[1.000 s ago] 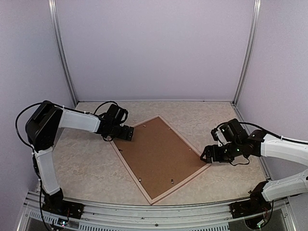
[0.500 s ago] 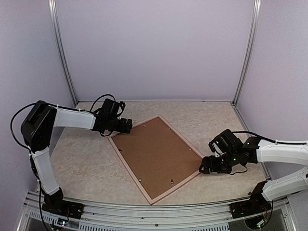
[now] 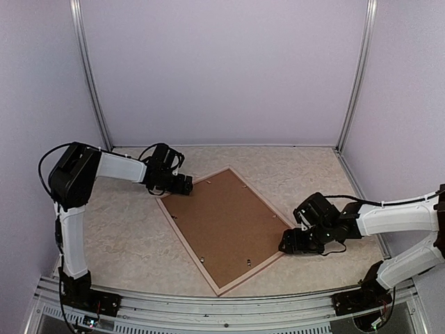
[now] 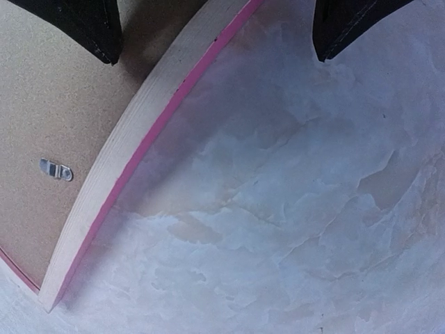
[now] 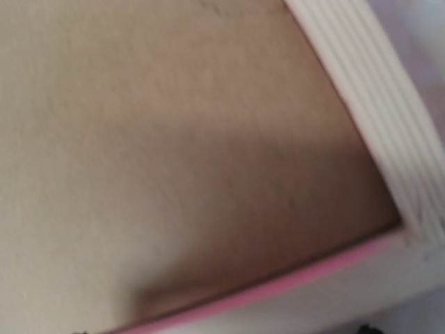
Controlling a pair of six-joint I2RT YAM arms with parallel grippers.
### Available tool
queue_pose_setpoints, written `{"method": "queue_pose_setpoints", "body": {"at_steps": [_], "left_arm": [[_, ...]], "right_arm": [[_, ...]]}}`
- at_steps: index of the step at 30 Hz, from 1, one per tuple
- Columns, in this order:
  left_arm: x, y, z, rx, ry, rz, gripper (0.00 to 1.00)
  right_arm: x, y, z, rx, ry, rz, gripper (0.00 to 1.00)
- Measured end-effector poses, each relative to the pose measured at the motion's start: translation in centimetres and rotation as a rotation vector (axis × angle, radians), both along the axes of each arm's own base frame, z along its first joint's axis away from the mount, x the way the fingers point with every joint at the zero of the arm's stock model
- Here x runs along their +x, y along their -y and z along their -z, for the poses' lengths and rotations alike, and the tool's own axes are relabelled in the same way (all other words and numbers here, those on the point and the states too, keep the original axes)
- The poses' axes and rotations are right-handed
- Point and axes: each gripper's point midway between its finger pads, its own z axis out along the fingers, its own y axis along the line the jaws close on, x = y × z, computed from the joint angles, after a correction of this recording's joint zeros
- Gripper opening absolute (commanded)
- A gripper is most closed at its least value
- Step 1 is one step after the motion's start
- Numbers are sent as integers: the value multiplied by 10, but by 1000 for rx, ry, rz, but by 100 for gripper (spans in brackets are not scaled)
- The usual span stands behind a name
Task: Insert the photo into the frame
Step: Rotate the photo frame at the center of the board.
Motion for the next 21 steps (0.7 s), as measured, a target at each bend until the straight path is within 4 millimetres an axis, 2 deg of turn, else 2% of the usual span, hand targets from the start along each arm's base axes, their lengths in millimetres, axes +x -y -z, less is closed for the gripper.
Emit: {"method": "queue_pose_setpoints", "body": {"at_steps": [6, 10, 16, 21], "left_arm": [[-7, 5, 3, -71, -35, 35, 72], [-13, -6, 3, -100, -34, 24, 64], [-51, -20, 5, -160, -69, -1, 58], [-88, -12, 5, -207, -96, 12, 57]], "right_arm": [[18, -5, 0, -10, 29, 30, 83], [37, -2, 1, -31, 47, 59, 83], [75, 11, 1, -66, 85, 95, 83], [110, 27, 2, -113, 108, 97, 84]]}}
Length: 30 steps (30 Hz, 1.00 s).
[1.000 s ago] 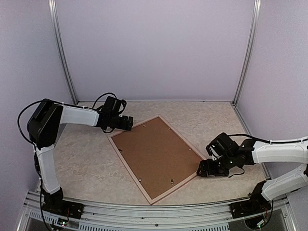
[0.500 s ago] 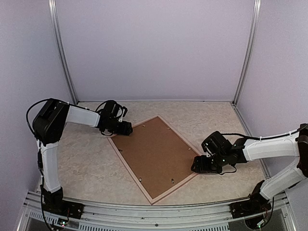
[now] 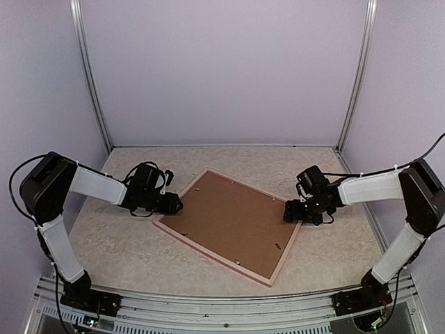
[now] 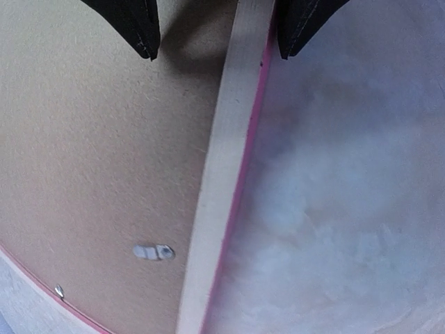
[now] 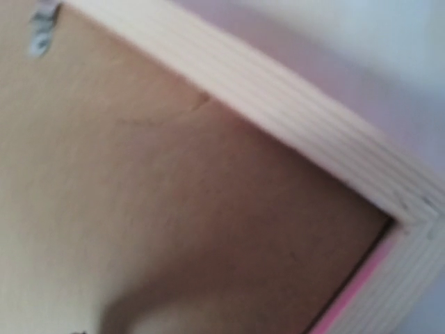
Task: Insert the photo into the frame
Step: Rotate the photo frame at the center of the board, then press the fastener onto the backboard.
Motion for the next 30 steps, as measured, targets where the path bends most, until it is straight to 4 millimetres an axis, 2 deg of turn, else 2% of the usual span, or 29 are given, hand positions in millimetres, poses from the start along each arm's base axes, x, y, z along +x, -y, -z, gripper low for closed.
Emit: {"method": "queue_pose_setpoints", "body": {"at_steps": [5, 9, 11, 14, 18, 22, 26, 30], "left_arm": [[-55, 24, 1, 45, -13, 34, 57], [-107, 47, 3, 82, -51, 72, 58], [-126, 55, 3, 91, -78, 87, 65], [-141, 59, 2, 99, -111, 88, 78], [-137, 56, -2, 108, -139, 50, 89], [-112, 46, -6, 129, -127, -15, 97], [-83, 39, -6, 155, -108, -59, 96], [-60, 35, 1, 196, -97, -73, 90]], "right_arm": [[44, 21, 1, -77, 30, 4, 85], [75, 30, -1, -118, 66, -20, 86], [88, 30, -2, -133, 85, -42, 86], [96, 26, -3, -145, 101, -87, 87], [95, 22, -5, -142, 105, -128, 89], [87, 20, -12, -140, 106, -160, 89], [81, 18, -28, -121, 130, -174, 88], [76, 18, -38, -108, 150, -177, 88]]}}
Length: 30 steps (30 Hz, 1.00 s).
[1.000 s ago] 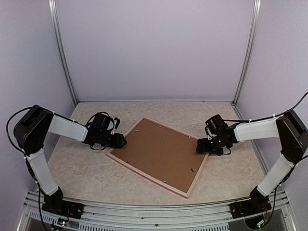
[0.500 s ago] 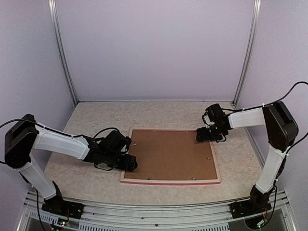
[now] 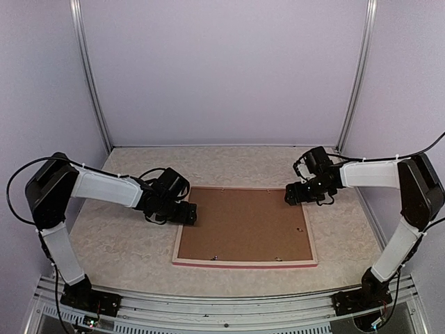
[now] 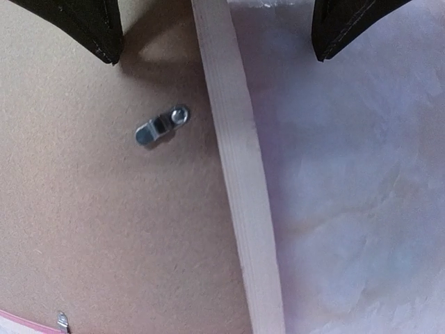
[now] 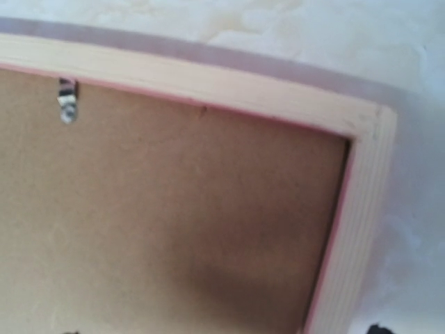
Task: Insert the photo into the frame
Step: Press the fastener onto the backboard.
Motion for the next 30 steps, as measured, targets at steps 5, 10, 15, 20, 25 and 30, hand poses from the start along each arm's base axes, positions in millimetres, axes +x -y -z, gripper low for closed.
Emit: {"method": "queue_pose_setpoints", "body": {"at_steps": [5, 10, 15, 20, 25, 30], "left_arm": [[18, 4, -1, 15, 18, 17, 81], [32, 7, -2, 23, 33, 31, 73], [39, 9, -3, 21, 46, 35, 63], [44, 7, -2, 14, 55, 27, 55], [51, 6, -3, -4, 70, 6, 49], [58, 2, -3, -16, 79, -19, 43]], "right_arm": [[-11, 4, 8, -6, -27, 5, 88], [-16, 6, 10, -7, -40, 7, 88], [-16, 6, 9, -6, -41, 10, 88], [-18, 7, 11, -7, -47, 11, 88], [-22, 8, 13, -5, -52, 14, 87], [-30, 11, 20, -7, -71, 19, 87]]}}
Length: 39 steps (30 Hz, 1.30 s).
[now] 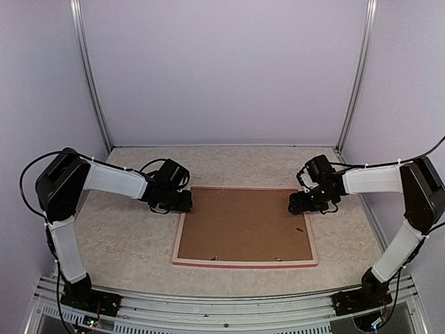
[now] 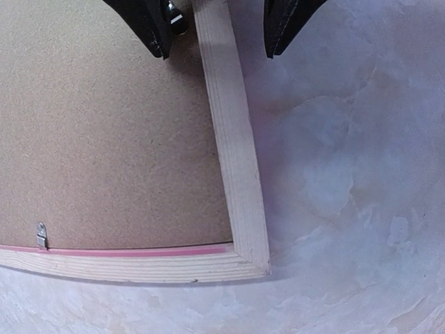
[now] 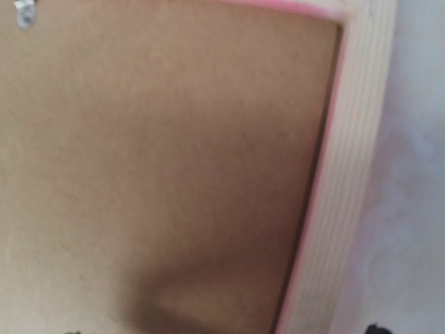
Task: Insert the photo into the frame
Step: Press the fastener onto the backboard.
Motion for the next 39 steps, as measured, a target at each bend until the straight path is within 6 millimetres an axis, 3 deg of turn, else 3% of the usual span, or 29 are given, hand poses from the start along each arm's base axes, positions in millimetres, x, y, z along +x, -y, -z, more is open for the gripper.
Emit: {"method": "queue_pose_setpoints", "body": {"at_steps": [10, 19, 32, 35, 39], "left_arm": [[1, -1, 2, -38, 18, -23, 39], [-6, -9, 3, -72, 15, -48, 67], [-8, -8, 2, -92, 10, -49, 65], [-9, -8, 2, -98, 13, -49, 72], [-14, -8, -1, -118, 15, -40, 89]], "right_arm": [[-3, 1, -1, 5, 4, 5, 87], [-6, 2, 1, 9, 4, 8, 87], [-11, 2, -4, 28, 17, 5, 87], [-14, 4, -4, 28, 18, 9, 87], [-21, 9, -7, 25, 25, 24, 87]]}}
